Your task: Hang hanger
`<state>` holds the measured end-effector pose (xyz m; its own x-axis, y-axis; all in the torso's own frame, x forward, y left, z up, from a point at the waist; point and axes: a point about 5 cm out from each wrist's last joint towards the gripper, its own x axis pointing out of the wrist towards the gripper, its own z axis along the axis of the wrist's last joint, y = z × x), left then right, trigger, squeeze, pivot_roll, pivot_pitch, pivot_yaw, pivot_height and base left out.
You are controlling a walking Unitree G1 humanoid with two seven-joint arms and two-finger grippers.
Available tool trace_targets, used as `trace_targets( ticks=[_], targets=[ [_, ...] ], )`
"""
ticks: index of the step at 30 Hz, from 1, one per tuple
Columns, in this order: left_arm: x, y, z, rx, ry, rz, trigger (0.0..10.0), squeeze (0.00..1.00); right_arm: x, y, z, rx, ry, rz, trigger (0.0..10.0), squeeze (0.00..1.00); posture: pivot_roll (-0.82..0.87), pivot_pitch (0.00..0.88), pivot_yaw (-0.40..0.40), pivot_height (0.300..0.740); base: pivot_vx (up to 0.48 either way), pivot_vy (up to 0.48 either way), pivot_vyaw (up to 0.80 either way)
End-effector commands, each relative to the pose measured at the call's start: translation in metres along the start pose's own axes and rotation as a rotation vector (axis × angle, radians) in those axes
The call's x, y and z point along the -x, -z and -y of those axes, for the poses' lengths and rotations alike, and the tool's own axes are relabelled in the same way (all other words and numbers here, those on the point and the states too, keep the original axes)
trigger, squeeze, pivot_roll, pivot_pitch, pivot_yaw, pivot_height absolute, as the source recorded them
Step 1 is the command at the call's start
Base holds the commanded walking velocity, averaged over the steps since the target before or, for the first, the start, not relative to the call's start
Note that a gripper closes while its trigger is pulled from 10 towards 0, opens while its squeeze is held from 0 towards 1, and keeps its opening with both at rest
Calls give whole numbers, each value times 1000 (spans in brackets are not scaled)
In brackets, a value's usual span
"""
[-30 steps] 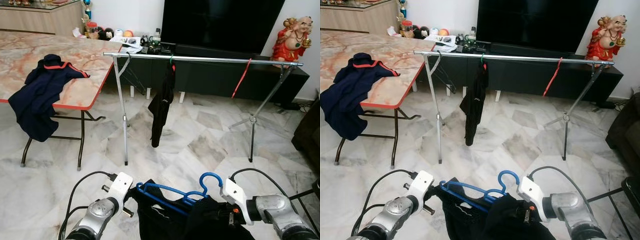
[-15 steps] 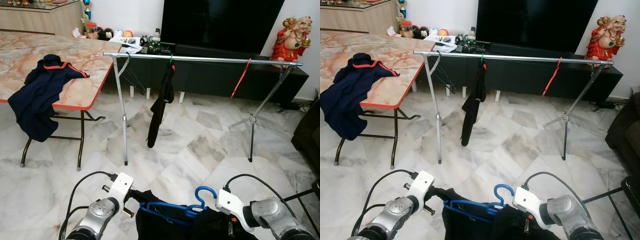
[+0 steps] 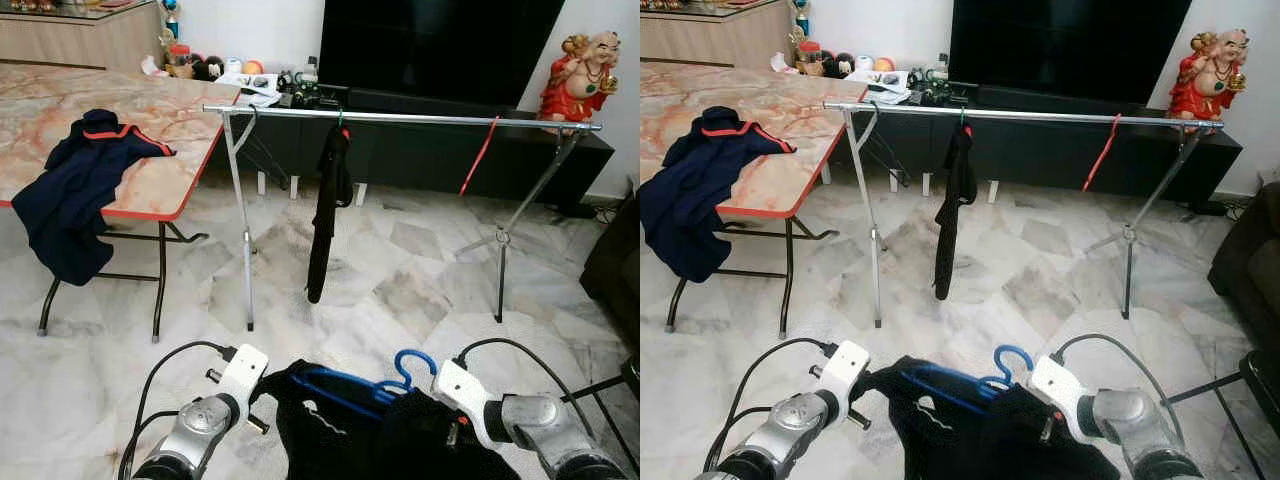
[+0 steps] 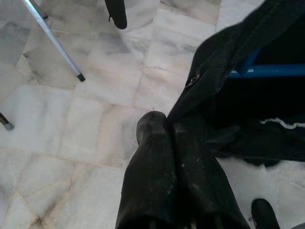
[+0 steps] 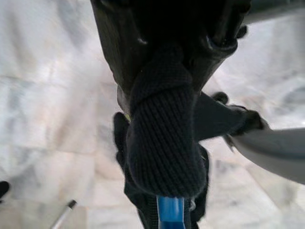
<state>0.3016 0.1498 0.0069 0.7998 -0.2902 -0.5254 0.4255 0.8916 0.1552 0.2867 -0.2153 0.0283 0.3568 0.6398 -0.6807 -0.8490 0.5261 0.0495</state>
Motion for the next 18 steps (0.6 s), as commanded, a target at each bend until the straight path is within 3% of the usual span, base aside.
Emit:
trace_targets(
  ticks=[1, 7, 8, 9, 11, 18],
  targets=[
    [3, 9, -6, -22, -13, -48, 0, 0, 9, -3, 8, -40, 28, 54, 0, 0, 139, 0, -75, 740, 0, 0, 0],
    [4, 5, -9, -35, -18, -35, 0, 0, 5, 6, 1, -13, -8, -26, 0, 0, 139, 0, -75, 740, 0, 0, 0],
    [4, 4, -10, -35, -22, -28, 0, 0, 5, 10, 0, 7, -14, -64, 0, 0, 139, 0, -75, 740, 0, 0, 0],
    [4, -1, -14, -38, -29, -9, 0, 0, 6, 19, -1, 66, 0, -168, 0, 0, 139, 0, -75, 740, 0, 0, 0],
    [4, -7, -17, -31, -26, 12, 0, 0, 6, 26, -1, 91, 20, -232, 0, 0, 138, 0, -74, 740, 0, 0, 0],
    [9, -23, -23, -22, 55, 92, 0, 0, 0, 31, -1, 54, 98, -283, 0, 0, 145, 0, -74, 740, 0, 0, 0]
  ],
)
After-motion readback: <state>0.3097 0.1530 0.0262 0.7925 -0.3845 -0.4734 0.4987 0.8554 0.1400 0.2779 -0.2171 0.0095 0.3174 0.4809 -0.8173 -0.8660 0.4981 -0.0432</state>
